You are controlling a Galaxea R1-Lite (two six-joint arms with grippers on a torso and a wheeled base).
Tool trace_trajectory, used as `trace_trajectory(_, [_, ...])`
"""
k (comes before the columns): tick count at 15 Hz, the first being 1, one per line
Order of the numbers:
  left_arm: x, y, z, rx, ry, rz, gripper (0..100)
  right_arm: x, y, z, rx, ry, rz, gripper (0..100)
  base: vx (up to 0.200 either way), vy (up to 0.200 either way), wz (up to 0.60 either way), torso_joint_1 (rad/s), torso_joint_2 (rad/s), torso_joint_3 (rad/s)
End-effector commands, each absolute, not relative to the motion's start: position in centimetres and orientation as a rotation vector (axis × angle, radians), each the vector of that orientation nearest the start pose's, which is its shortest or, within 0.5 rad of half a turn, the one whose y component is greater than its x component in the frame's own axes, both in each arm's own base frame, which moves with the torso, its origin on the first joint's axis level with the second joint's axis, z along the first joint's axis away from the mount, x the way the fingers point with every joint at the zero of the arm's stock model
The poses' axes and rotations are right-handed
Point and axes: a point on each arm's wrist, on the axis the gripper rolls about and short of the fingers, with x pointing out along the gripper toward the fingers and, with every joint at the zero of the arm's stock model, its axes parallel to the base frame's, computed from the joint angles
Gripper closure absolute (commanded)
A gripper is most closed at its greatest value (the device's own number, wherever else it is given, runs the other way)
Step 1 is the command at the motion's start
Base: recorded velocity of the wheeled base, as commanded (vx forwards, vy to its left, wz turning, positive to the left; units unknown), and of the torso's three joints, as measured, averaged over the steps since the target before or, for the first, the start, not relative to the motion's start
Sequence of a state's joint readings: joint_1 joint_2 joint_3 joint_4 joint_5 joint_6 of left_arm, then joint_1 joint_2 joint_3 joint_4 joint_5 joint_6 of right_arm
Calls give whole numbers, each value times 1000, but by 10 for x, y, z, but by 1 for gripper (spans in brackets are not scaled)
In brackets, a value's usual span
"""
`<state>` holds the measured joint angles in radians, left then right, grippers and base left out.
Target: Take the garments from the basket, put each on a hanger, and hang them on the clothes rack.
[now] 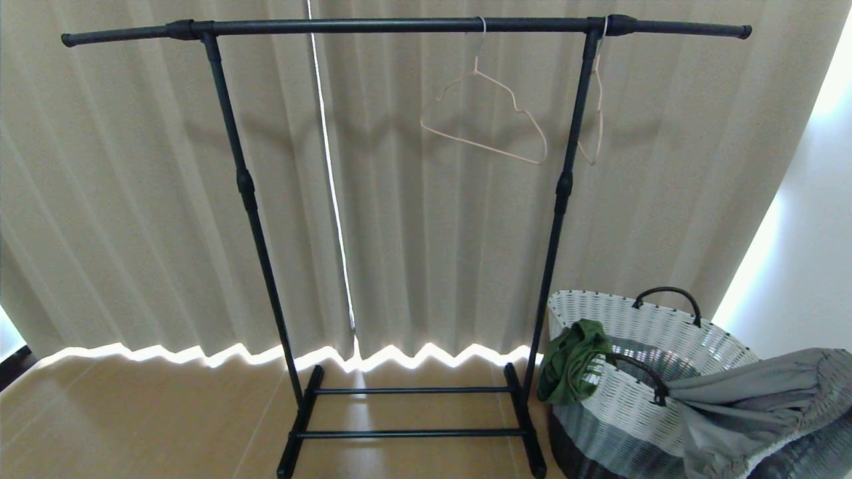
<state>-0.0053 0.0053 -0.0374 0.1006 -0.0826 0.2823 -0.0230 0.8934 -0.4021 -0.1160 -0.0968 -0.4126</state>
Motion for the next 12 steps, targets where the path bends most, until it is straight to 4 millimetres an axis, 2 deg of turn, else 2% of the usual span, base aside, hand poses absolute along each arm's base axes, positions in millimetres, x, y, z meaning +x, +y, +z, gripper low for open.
trace_trajectory(1, [-27,-3,85,281,5,-161,0,99,0,189,-427,372,8,100,0,0,0,0,0,0])
trace_trajectory(4, [-25,-5,120,291,-2,-235,0,104,5,191,-434,379,62,100,0,0,0,0,0,0])
trace_trajectory(5, [-14,-6,144,283,35,-324,0,110,10,195,-421,372,105,100,0,0,0,0,0,0])
trace_trajectory(8, [32,-11,178,269,154,-467,0,123,19,212,-351,338,155,100,0,0,0,0,0,0])
trace_trajectory(9, [41,-13,182,267,152,-489,0,126,20,214,-351,335,158,100,0,0,0,0,0,0])
trace_trajectory(10, [66,-20,191,271,115,-543,0,131,22,222,-348,317,163,100,0,0,0,0,0,0])
trace_trajectory(12, [94,-30,196,282,102,-579,0,135,28,235,-348,276,198,100,0,0,0,0,0,0])
